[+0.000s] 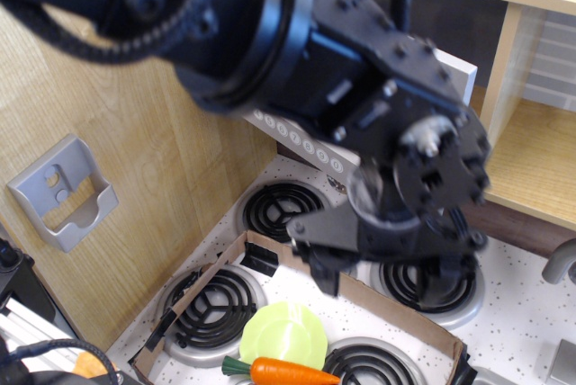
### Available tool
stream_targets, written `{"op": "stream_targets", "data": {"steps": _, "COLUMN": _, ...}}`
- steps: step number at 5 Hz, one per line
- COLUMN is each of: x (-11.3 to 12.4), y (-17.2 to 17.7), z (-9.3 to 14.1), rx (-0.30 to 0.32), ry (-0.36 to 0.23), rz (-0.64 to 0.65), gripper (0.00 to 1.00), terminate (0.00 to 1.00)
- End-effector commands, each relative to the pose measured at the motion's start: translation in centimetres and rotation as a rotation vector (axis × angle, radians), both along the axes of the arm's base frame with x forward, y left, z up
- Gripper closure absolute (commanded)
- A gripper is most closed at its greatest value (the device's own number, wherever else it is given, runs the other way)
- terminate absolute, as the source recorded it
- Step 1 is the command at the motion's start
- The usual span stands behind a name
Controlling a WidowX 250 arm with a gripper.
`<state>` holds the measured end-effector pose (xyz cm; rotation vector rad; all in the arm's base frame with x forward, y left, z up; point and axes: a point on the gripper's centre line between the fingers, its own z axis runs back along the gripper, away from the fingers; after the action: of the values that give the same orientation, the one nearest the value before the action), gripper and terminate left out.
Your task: Open microwave
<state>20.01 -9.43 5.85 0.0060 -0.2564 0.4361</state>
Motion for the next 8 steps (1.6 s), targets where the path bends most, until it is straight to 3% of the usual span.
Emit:
{"op": "stream_targets", "data": {"steps": 1, "x": 2.6, "y": -2.7, "z": 1.1, "rx": -0.051, "ry": 0.007, "rz": -0.256, "gripper": 0.00, "terminate": 0.00}}
{"op": "stream_targets", "data": {"steps": 2, "x": 5.2, "y": -4.3, "z": 1.1, "rx": -0.116, "ry": -0.026, "rz": -0.353, "gripper": 0.00, "terminate": 0.00}}
{"op": "stream_targets", "data": {"steps": 4, "x": 9.6, "y": -8.4, "z": 3.0, "rx": -0.210, "ry": -0.060, "rz": -0.369, "gripper": 0.00, "terminate": 0.00}}
{"op": "stream_targets", "data": {"steps": 5, "x": 11.3, "y": -9.0, "z": 3.7, "rx": -0.212, "ry": -0.047, "rz": -0.439, "gripper": 0.00, "terminate": 0.00}}
{"op": "stream_targets", "data": {"steps": 6, "x": 12.4, "y": -8.3, "z": 3.5, "rx": -0.175, "ry": -0.084, "rz": -0.505, "gripper": 0.00, "terminate": 0.00}}
{"op": "stream_targets", "data": {"steps": 7, "x": 13.6, "y": -5.7, "z": 3.3, "rx": -0.093, "ry": -0.124, "rz": -0.606, "gripper": 0.00, "terminate": 0.00}}
{"op": "stream_targets", "data": {"steps": 8, "x": 14.1, "y": -3.3, "z": 3.2, "rx": -0.030, "ry": -0.117, "rz": -0.645, "gripper": 0.00, "terminate": 0.00}}
